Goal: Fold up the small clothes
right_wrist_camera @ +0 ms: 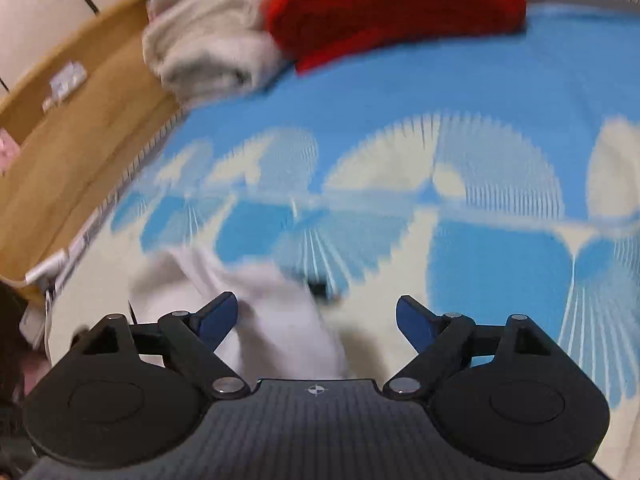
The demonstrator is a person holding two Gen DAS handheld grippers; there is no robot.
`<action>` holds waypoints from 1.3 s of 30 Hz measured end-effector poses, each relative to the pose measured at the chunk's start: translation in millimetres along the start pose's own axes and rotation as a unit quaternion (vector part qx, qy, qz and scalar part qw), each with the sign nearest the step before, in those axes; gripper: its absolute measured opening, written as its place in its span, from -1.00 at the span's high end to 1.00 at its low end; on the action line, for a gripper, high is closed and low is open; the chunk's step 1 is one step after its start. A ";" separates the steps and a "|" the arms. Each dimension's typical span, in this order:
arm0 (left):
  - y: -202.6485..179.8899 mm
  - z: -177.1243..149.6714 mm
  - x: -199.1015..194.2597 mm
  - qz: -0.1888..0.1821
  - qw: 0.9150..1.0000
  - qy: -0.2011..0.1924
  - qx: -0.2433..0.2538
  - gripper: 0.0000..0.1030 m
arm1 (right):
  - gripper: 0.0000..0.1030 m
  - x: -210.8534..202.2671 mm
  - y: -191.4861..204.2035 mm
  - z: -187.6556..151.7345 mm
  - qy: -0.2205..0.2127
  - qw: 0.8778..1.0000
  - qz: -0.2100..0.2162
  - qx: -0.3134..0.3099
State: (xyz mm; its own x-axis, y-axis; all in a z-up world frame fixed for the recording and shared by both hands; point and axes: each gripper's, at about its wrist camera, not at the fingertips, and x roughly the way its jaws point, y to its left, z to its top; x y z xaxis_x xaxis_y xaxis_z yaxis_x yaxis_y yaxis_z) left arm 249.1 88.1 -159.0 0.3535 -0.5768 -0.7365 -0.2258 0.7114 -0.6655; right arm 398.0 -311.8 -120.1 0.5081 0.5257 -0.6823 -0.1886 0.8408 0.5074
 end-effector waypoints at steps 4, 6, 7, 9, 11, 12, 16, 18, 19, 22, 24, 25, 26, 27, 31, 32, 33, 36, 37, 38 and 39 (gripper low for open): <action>0.7 19.3 5.0 -0.022 0.995 -0.001 -0.098 -0.98 | -0.25 25.5 9.8 -12.2 0.039 0.999 0.009 -0.008; -2.8 28.4 -0.4 -0.014 0.995 -0.013 -0.102 -0.63 | -0.01 33.9 25.5 -14.6 0.060 0.997 -0.002 -0.041; -10.9 35.1 0.0 0.006 0.997 -0.012 -0.070 -0.35 | 0.08 31.4 31.4 -16.5 0.058 0.997 -0.012 -0.058; -30.5 52.3 8.0 0.040 0.999 -0.002 -0.003 -0.28 | 0.20 23.1 34.4 -18.1 0.057 0.996 -0.022 -0.064; -56.3 77.7 24.0 0.075 0.995 0.005 0.062 -0.21 | 0.24 5.3 23.2 -22.6 0.052 0.997 -0.032 -0.040; -69.2 92.3 33.6 0.086 0.992 0.002 0.092 -0.20 | 0.24 -4.5 15.2 -28.1 0.047 0.998 -0.040 -0.022; -131.5 156.3 95.5 0.107 0.976 -0.010 0.191 -0.20 | 0.24 -47.8 -14.2 -70.7 0.016 0.997 -0.049 0.054; -160.4 178.6 131.9 0.103 0.971 -0.005 0.217 -0.20 | 0.24 -66.2 -26.9 -101.1 0.002 0.994 -0.028 0.108; -173.8 186.8 150.1 0.098 0.969 -0.002 0.228 -0.21 | 0.21 -73.3 -29.6 -114.0 -0.003 0.992 -0.017 0.127; -196.1 201.8 176.7 0.094 0.969 -0.019 0.229 -0.49 | 0.03 -88.7 -21.9 -128.4 -0.003 0.991 -0.027 0.130; -196.4 204.0 167.0 0.102 0.969 -0.041 0.221 -0.73 | -0.09 -100.5 -10.3 -127.6 -0.017 0.994 -0.050 0.101; -195.6 205.9 160.3 0.098 0.970 -0.051 0.216 -0.80 | -0.24 -107.5 -3.1 -127.5 -0.027 0.994 -0.065 0.078; -190.4 206.3 149.6 0.094 0.971 -0.056 0.213 -0.80 | -0.31 -116.7 7.0 -129.1 -0.046 0.994 -0.088 0.037; -184.9 206.3 137.2 0.094 0.971 -0.059 0.211 -0.80 | -0.43 -123.3 16.6 -132.7 -0.062 0.992 -0.112 0.002; -154.2 178.5 68.7 0.131 0.967 -0.081 0.203 -0.80 | -0.48 -136.8 42.0 -151.8 -0.091 0.978 -0.167 -0.085; -145.3 163.9 52.0 0.145 0.964 -0.087 0.204 -0.80 | -0.47 -137.2 46.3 -155.8 -0.091 0.981 -0.149 -0.081; -134.9 146.9 34.6 0.155 0.962 -0.094 0.202 -0.80 | -0.43 -135.5 48.7 -158.6 -0.090 0.984 -0.135 -0.075; -106.8 95.5 3.0 0.138 0.970 -0.093 0.178 -0.80 | -0.26 -122.3 59.1 -166.8 -0.095 0.983 -0.136 -0.076; -98.3 82.6 -1.6 0.127 0.974 -0.090 0.165 -0.80 | -0.26 -118.5 60.2 -166.5 -0.100 0.982 -0.141 -0.073; -93.9 73.8 -3.9 0.122 0.976 -0.088 0.156 -0.80 | -0.26 -114.5 58.7 -164.3 -0.105 0.982 -0.142 -0.061; -89.0 67.5 -3.9 0.116 0.977 -0.091 0.152 -0.80 | -0.18 -112.6 55.8 -160.9 -0.110 0.983 -0.137 -0.044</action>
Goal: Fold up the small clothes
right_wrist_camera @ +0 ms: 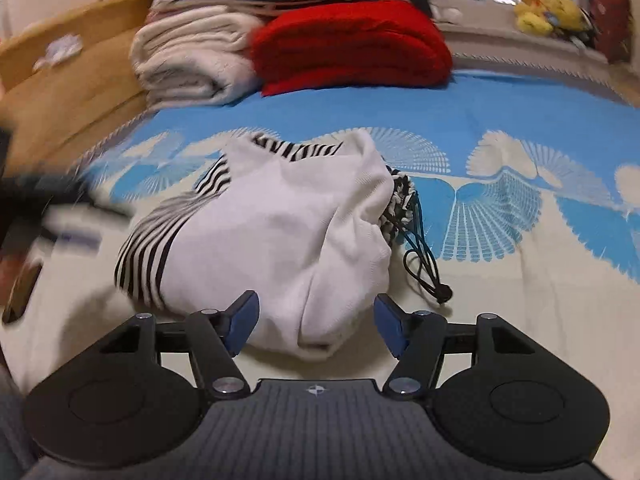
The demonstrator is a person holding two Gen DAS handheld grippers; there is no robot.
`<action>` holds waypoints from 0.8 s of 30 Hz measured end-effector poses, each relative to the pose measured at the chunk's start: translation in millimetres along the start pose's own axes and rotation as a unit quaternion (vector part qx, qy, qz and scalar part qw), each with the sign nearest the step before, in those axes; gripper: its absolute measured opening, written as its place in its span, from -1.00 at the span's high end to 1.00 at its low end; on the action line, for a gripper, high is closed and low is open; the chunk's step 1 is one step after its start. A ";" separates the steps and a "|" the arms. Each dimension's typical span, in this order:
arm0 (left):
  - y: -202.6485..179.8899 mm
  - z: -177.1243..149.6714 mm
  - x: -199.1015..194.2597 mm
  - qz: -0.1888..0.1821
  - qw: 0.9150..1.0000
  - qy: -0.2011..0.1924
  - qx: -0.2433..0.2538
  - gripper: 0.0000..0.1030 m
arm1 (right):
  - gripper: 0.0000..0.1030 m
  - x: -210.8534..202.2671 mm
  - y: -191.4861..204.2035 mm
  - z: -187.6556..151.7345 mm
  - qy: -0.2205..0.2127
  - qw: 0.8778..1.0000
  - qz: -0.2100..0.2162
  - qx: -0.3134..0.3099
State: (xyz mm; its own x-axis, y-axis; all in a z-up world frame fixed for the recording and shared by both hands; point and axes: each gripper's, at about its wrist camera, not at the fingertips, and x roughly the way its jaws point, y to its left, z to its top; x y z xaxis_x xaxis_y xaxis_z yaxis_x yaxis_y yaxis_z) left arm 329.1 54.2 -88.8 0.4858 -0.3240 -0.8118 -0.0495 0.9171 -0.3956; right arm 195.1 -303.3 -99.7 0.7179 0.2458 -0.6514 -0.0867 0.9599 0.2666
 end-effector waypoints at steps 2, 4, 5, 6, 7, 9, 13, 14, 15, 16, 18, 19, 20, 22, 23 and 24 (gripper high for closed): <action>0.7 -6.5 5.6 -0.010 1.000 -0.005 0.006 -0.80 | 0.51 7.9 -9.8 2.1 0.001 0.999 0.011 0.045; -2.2 -6.6 19.6 -0.022 1.000 0.000 0.019 -0.80 | 0.97 11.5 -21.7 3.6 0.010 0.997 0.031 0.074; -3.1 -6.1 25.0 -0.022 1.000 0.000 0.017 -0.80 | 0.98 8.1 -26.8 3.5 0.010 0.995 0.050 0.083; -3.0 -5.3 27.6 -0.027 1.000 -0.005 0.014 -0.80 | 0.98 2.8 -32.3 4.8 0.005 0.994 0.068 0.087; -4.8 -3.9 29.4 -0.030 0.999 -0.012 0.019 -0.80 | 0.98 -0.9 -35.7 7.6 -0.004 0.992 0.086 0.089; -10.6 -1.9 31.2 -0.023 0.999 -0.024 0.039 -0.80 | 0.98 -10.0 -46.8 10.7 -0.021 0.991 0.107 0.084; -16.0 1.6 35.1 -0.009 0.997 -0.028 0.071 -0.81 | 0.99 -3.3 -67.7 16.7 -0.009 0.996 0.067 0.060; -16.1 2.8 35.1 -0.011 0.997 -0.026 0.071 -0.82 | 0.99 -0.6 -70.4 16.6 -0.003 0.998 0.046 0.045; -16.5 3.7 35.4 -0.013 0.997 -0.024 0.071 -0.82 | 0.99 3.4 -71.8 17.4 0.003 0.999 0.028 0.032; -17.5 4.2 35.9 -0.010 0.997 -0.024 0.074 -0.82 | 0.98 6.4 -71.8 17.4 0.007 1.000 0.017 0.023; -21.3 4.3 33.6 -0.003 0.996 -0.025 0.082 -0.82 | 0.96 11.3 -68.4 16.7 0.006 1.000 0.008 0.010; -23.3 4.1 31.9 0.000 0.996 -0.027 0.085 -0.82 | 0.82 11.3 -67.6 16.9 0.008 1.000 0.000 0.006; -25.8 3.7 29.0 0.004 0.995 -0.030 0.090 -0.82 | 0.71 8.9 -67.8 17.9 0.008 1.000 -0.002 0.013; -33.9 2.8 22.5 0.013 0.992 -0.044 0.115 -0.82 | 0.07 -0.8 -70.0 22.2 -0.012 0.999 -0.003 0.040; -38.5 2.5 20.6 0.019 0.990 -0.051 0.129 -0.82 | -0.05 -8.7 -68.7 25.0 -0.038 0.998 -0.012 0.045; -42.7 2.8 19.7 0.023 0.988 -0.058 0.142 -0.82 | -0.16 -16.6 -62.7 27.6 -0.074 0.996 -0.027 0.037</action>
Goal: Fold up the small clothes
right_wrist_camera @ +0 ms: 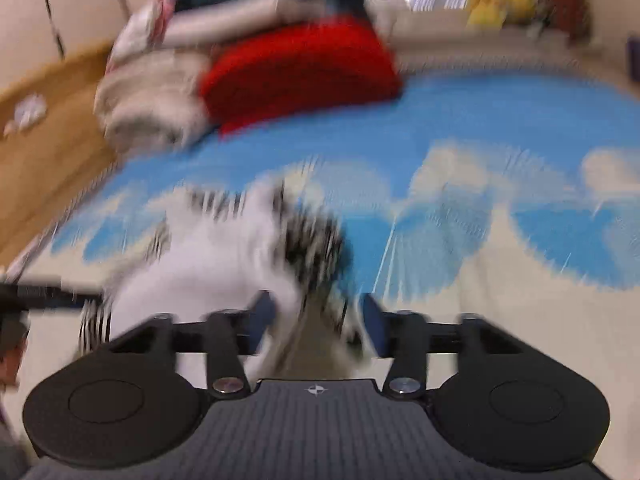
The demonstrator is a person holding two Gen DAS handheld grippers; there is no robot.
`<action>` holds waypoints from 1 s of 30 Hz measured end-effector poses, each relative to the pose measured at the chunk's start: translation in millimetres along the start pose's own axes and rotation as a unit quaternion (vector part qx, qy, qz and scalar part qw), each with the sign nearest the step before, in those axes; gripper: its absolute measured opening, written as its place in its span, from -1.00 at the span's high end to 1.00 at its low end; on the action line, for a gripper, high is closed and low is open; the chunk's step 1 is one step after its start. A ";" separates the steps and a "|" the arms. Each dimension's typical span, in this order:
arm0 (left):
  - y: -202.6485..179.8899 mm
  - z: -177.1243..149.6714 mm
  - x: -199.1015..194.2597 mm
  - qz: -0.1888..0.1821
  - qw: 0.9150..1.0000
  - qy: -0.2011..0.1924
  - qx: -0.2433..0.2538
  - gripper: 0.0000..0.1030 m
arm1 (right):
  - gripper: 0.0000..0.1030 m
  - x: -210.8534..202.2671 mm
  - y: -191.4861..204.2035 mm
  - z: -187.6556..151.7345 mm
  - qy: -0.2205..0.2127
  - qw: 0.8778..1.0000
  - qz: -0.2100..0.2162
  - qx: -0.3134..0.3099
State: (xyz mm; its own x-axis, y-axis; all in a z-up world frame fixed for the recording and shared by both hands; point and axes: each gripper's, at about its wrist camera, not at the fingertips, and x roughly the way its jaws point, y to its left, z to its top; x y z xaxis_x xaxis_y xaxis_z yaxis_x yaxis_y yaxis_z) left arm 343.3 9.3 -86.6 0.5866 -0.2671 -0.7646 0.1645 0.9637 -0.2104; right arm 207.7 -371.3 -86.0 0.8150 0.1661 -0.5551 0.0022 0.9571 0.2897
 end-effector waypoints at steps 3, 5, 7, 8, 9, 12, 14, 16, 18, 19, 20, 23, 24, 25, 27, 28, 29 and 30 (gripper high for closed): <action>-8.2 5.2 0.2 0.003 1.000 -0.012 0.012 -0.82 | -0.14 -1.7 29.2 6.4 -0.049 0.997 -0.006 -0.065; -10.1 7.8 3.7 -0.005 1.000 -0.010 0.012 -0.82 | -0.13 10.9 53.9 2.3 -0.045 0.990 -0.016 -0.132; -10.1 8.8 8.9 -0.003 1.000 -0.002 0.014 -0.82 | 0.38 30.7 74.9 -8.7 -0.030 0.976 -0.038 -0.214; -8.8 9.0 11.5 0.004 1.000 0.002 0.016 -0.82 | 0.71 41.0 78.3 -11.8 -0.027 0.970 -0.061 -0.233; -6.8 9.1 13.4 0.011 1.000 0.005 0.016 -0.82 | 0.85 51.5 72.6 -9.8 -0.022 0.973 -0.079 -0.215; 3.9 8.8 19.2 0.025 1.000 0.016 0.002 -0.82 | 0.85 70.5 35.0 8.0 -0.006 0.991 -0.095 -0.097; 11.1 9.2 21.6 0.031 0.999 0.021 -0.012 -0.82 | 0.84 84.6 11.7 12.5 0.010 0.992 -0.116 -0.049; 14.7 9.9 22.1 0.035 0.999 0.021 -0.020 -0.82 | 0.84 96.5 -5.8 10.2 0.042 0.993 -0.115 0.005; 15.6 11.4 19.9 0.040 0.999 0.018 -0.024 -0.82 | 0.83 93.8 -7.6 10.8 0.050 0.990 -0.127 0.017; 15.2 12.2 17.9 0.043 0.999 0.015 -0.024 -0.82 | 0.83 86.5 -4.0 14.3 0.042 0.991 -0.126 0.014; 14.4 12.9 15.1 0.043 0.999 0.012 -0.023 -0.82 | 0.82 72.8 2.4 19.7 0.024 0.993 -0.117 0.010; 9.3 11.6 5.1 0.028 0.999 0.002 -0.020 -0.82 | 0.59 30.6 23.0 22.3 -0.008 0.998 -0.051 -0.022; 6.9 10.1 3.4 0.021 1.000 0.001 -0.015 -0.83 | 0.46 19.7 31.2 17.4 -0.005 0.999 -0.019 -0.040; 4.2 8.6 3.1 0.018 1.000 0.003 -0.011 -0.83 | 0.43 15.0 38.5 12.4 0.000 0.998 0.011 -0.055; -1.9 6.5 4.2 0.016 1.000 0.002 -0.004 -0.83 | 0.43 20.0 57.9 -0.5 0.002 0.994 0.039 -0.101; -4.7 5.7 5.5 0.016 1.000 0.002 0.000 -0.83 | 0.42 27.4 64.6 -5.5 0.002 0.992 0.030 -0.124; -6.4 5.6 6.7 0.017 1.000 0.001 0.001 -0.83 | 0.42 40.7 68.3 -10.1 0.004 0.991 0.007 -0.137; -7.4 5.1 8.2 0.017 1.000 0.000 0.002 -0.83 | 0.40 51.9 68.3 -11.3 0.006 0.991 -0.005 -0.136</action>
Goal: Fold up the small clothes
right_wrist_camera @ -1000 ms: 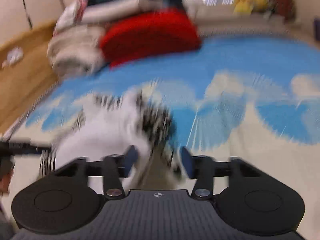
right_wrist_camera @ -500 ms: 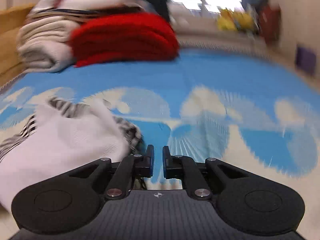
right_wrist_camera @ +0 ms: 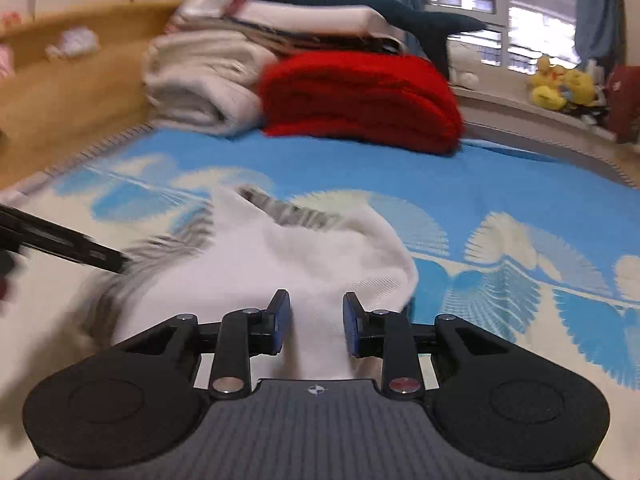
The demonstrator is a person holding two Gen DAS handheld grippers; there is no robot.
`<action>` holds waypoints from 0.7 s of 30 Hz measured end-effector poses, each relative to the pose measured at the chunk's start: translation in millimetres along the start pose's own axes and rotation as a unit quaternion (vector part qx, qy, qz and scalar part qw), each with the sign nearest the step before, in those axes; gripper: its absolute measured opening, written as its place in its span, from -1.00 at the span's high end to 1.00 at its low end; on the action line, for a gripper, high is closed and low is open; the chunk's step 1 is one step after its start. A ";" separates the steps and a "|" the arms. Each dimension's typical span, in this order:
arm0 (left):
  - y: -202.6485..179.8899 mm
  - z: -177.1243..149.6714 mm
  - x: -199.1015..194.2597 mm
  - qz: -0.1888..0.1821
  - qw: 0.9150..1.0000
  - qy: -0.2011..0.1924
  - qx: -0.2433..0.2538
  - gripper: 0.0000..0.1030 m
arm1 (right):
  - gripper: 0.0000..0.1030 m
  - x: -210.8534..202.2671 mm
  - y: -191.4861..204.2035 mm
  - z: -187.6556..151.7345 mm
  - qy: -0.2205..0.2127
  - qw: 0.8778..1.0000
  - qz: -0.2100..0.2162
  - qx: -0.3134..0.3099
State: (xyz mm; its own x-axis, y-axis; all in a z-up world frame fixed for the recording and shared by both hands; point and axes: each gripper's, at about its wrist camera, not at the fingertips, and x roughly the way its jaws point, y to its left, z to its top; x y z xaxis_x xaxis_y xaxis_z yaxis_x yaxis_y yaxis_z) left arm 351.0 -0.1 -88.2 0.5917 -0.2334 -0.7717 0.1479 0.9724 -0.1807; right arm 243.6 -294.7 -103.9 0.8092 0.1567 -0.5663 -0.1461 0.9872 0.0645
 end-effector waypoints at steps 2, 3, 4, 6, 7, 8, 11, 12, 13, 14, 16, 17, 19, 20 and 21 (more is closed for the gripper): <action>-0.3 -1.5 6.7 0.010 1.000 0.009 0.005 -0.87 | 0.40 27.1 -6.6 -4.7 0.015 0.999 0.010 0.027; 0.2 -2.8 10.4 0.018 1.000 0.014 0.005 -1.00 | 0.40 43.8 -11.1 -8.9 0.035 0.998 0.025 0.045; 1.9 -4.2 12.5 0.028 0.999 0.016 -0.001 -1.00 | 0.39 54.6 -12.0 -13.7 0.046 0.997 0.034 0.055; 6.2 -3.7 13.3 0.021 0.999 0.022 -0.015 -1.00 | 0.39 65.0 -13.3 -27.2 0.037 0.996 0.046 0.066; 8.5 -3.0 11.9 0.019 0.999 0.024 -0.021 -1.00 | 0.39 64.6 -14.6 -27.7 0.034 0.996 0.048 0.070; 10.3 -2.6 10.1 0.018 0.999 0.024 -0.024 -1.00 | 0.38 62.3 -17.1 -21.6 0.040 0.995 0.049 0.082; 12.0 -2.3 6.8 0.026 0.999 0.016 -0.021 -1.00 | 0.30 35.0 -27.7 -2.4 -0.016 0.993 0.052 0.109; 12.7 -2.1 7.2 0.029 0.999 0.016 -0.023 -1.00 | 0.19 30.9 -29.6 1.7 -0.035 0.993 0.042 0.104; 13.4 -1.7 8.3 0.030 0.999 0.019 -0.027 -1.00 | 0.16 29.5 -34.0 4.7 -0.047 0.993 0.029 0.106; 14.5 -0.9 9.3 0.028 0.999 0.021 -0.032 -1.00 | 0.16 34.0 -39.8 6.0 -0.049 0.992 0.023 0.115; 16.0 0.1 10.8 0.026 0.999 0.023 -0.040 -1.00 | 0.16 52.5 -48.6 4.7 -0.029 0.992 0.005 0.120; 16.7 0.5 11.4 0.026 0.999 0.022 -0.040 -1.00 | 0.17 65.7 -51.8 1.5 -0.024 0.994 -0.007 0.108; 17.6 1.7 12.8 0.031 0.999 0.021 -0.040 -1.00 | 0.15 86.2 -49.8 -3.6 0.003 0.996 -0.017 0.082; 17.5 2.8 13.1 0.032 0.999 0.021 -0.039 -1.00 | 0.15 95.7 -49.0 -5.2 0.013 0.996 -0.013 0.083; 16.7 4.1 13.1 0.034 0.998 0.020 -0.038 -1.00 | 0.15 98.9 -48.3 -5.7 0.012 0.996 -0.009 0.088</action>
State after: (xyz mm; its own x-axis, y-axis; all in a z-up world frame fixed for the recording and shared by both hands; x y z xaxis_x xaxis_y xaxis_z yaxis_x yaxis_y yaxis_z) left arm 364.4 13.1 -98.8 0.5662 -0.1669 -0.8072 0.0458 0.9841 -0.1714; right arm 327.5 -327.1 -167.6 0.7961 0.1406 -0.5886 -0.0283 0.9802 0.1959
